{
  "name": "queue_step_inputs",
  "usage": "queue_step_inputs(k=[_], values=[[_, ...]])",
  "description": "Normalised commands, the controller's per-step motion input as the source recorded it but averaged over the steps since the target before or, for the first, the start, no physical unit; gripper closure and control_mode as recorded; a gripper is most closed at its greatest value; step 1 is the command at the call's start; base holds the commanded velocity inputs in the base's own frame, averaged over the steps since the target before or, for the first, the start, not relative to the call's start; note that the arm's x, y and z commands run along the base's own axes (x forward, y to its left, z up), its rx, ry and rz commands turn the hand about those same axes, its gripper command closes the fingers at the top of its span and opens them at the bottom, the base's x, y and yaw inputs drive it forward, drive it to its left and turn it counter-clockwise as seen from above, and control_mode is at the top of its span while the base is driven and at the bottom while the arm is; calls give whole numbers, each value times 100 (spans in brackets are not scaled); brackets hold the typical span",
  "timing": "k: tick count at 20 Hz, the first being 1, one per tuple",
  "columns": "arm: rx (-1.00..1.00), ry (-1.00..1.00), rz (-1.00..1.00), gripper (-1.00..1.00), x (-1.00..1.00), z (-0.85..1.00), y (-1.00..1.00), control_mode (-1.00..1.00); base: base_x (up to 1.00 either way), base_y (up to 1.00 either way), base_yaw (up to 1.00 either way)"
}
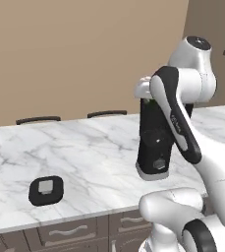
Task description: Grab the lime and garlic from the fridge, place them in the blender, close the lid, and turn on the blender to create a marinade.
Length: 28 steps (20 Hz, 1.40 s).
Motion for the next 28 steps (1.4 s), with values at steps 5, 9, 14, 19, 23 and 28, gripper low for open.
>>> queue_step_inputs(k=[5, 9, 14, 19, 23, 28], values=[[1, 19, 1, 100, 37, 12, -11, -100, 0, 0, 0], [-20, -13, -5, 100, 24, 0, -6, -100, 0, 0, 0], [-1, 13, -4, 100, 62, -6, -15, -100, 0, 0, 0], [0, 10, -3, 100, 75, -22, -20, -100, 0, 0, 0], [0, 15, 0, 100, 28, -38, -25, -100, 0, 0, 0], [0, 16, 0, 100, 28, -80, -17, -100, 0, 0, 0]])
